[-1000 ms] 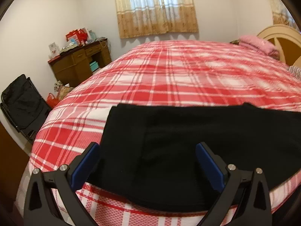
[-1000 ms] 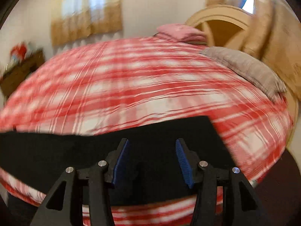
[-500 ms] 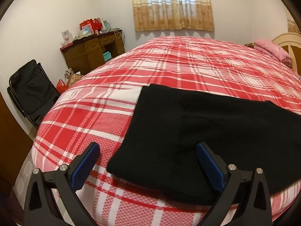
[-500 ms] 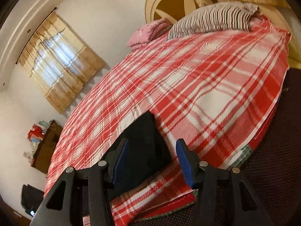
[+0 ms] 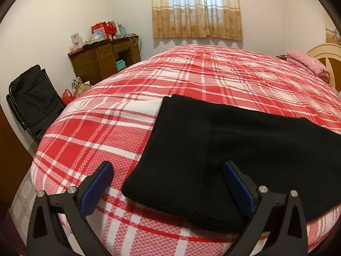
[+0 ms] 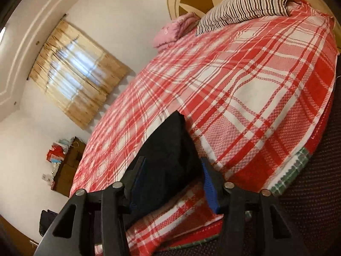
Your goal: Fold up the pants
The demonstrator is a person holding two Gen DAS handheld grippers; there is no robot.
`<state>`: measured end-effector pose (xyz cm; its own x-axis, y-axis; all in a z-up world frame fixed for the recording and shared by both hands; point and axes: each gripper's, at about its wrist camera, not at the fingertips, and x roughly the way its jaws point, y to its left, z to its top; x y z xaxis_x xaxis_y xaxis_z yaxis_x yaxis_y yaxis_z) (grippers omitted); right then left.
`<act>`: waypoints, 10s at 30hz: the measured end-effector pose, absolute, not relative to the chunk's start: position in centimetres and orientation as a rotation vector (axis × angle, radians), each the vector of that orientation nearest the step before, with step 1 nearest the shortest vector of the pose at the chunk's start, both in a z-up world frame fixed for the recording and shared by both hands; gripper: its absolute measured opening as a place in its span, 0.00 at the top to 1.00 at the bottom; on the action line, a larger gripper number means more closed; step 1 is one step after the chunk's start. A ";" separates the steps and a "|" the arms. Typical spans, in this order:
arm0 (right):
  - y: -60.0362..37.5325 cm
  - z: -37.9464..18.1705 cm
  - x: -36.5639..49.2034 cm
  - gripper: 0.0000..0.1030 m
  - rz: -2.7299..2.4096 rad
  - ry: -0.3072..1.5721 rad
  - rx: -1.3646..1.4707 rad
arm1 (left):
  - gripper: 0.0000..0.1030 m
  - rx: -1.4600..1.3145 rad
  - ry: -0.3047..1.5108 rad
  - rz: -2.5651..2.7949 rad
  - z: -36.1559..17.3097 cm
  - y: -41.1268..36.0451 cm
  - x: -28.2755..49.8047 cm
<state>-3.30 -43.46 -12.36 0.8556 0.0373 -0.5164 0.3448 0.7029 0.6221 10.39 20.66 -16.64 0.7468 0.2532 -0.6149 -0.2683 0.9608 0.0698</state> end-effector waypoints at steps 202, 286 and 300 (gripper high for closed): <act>-13.2 -15.7 5.8 0.41 0.037 0.572 -0.036 | 0.37 -0.269 0.783 0.076 -15.2 24.2 13.1; -25.5 -13.6 5.2 0.36 -0.234 0.542 0.404 | 0.69 -0.033 0.918 -0.745 -10.2 -18.5 13.9; -21.8 -13.3 5.8 0.36 0.091 0.669 0.445 | 0.14 -0.079 0.696 -0.410 -8.9 -6.6 12.7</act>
